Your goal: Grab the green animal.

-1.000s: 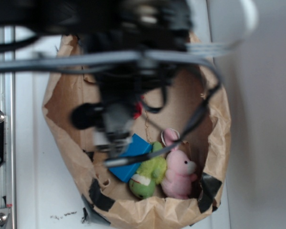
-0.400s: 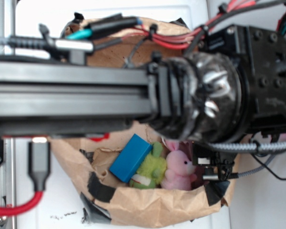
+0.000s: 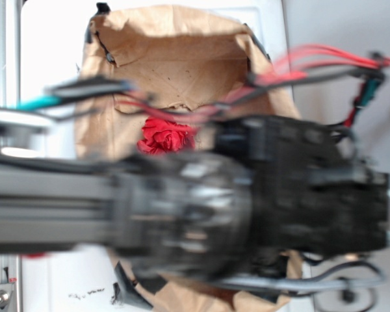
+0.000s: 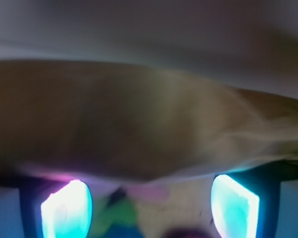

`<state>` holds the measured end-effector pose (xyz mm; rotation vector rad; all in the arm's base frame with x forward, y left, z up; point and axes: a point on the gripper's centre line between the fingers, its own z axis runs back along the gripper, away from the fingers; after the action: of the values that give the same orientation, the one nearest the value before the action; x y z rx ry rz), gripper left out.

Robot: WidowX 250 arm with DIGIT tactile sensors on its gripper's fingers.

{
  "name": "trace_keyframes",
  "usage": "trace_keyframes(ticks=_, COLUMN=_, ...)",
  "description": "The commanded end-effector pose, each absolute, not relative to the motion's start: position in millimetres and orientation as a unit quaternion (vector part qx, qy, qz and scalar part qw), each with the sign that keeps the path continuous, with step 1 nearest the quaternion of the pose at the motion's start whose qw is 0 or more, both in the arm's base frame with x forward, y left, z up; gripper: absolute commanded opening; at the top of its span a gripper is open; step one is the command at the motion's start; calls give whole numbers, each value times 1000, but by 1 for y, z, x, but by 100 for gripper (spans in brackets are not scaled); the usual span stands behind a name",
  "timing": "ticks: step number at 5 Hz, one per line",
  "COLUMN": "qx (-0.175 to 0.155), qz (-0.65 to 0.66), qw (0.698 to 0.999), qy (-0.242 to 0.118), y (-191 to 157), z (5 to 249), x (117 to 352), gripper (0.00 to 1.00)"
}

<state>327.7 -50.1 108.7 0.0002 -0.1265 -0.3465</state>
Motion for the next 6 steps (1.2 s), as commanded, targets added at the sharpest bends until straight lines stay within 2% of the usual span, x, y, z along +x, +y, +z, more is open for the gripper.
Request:
trace_keyframes(ticks=1, qx=-26, qz=-212, qw=973, qy=-90, y=-49, z=157, x=287, gripper=100)
trace_keyframes(ticks=2, qx=-1, qz=-192, qw=980, qy=-46, y=-48, z=140, x=287, gripper=100)
trace_keyframes(ticks=4, qx=-1, qz=-192, qw=980, qy=-46, y=-48, z=140, x=287, gripper=100)
trace_keyframes(ticks=5, qx=-10, qz=-218, qw=973, qy=-80, y=-42, z=119, x=287, gripper=100)
trace_keyframes(ticks=6, qx=-20, qz=-229, qw=968, qy=-102, y=-43, z=96, x=302, gripper=100)
